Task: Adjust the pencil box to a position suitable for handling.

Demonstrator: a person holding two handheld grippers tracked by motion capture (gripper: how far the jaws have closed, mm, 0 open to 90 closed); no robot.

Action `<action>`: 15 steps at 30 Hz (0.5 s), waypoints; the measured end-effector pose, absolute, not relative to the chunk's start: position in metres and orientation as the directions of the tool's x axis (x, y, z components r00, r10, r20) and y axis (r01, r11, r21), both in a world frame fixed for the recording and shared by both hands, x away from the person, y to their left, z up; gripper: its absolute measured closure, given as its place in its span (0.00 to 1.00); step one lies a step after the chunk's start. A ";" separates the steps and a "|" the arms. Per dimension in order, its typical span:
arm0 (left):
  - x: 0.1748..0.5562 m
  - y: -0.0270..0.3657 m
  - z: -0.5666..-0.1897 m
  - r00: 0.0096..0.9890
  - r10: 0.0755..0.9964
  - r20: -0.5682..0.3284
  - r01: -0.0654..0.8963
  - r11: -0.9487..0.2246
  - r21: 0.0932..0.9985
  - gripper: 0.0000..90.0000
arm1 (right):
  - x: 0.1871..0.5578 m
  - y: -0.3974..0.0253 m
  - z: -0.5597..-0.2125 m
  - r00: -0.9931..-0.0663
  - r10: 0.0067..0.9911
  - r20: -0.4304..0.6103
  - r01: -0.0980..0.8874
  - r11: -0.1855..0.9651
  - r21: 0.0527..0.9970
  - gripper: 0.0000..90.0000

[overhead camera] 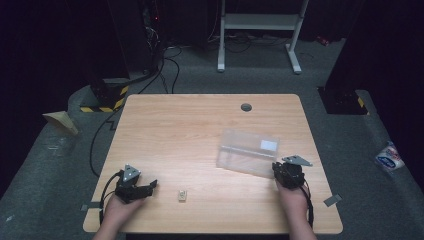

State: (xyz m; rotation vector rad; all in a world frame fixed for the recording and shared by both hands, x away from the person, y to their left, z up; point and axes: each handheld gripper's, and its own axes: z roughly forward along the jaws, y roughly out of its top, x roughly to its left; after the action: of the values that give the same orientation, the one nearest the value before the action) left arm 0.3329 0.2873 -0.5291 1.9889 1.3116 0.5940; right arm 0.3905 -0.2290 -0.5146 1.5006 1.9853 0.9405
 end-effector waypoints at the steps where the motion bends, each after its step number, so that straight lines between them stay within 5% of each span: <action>1: 0.333 0.287 -0.529 0.389 0.921 0.007 0.615 -0.266 0.743 0.23 | 0.391 -0.221 -0.515 -0.303 0.953 0.025 0.627 0.180 0.758 0.86; 15: 0.332 0.287 -0.529 0.388 0.921 0.009 0.614 -0.266 0.743 0.23 | 0.397 -0.193 -0.515 -0.378 0.926 0.012 0.606 0.238 0.759 0.86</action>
State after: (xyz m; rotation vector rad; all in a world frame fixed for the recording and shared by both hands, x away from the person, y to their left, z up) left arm 0.3322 0.2874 -0.5292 1.9867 1.3127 0.5957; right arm 0.3965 -0.1928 -0.5149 1.4003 2.0733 0.9628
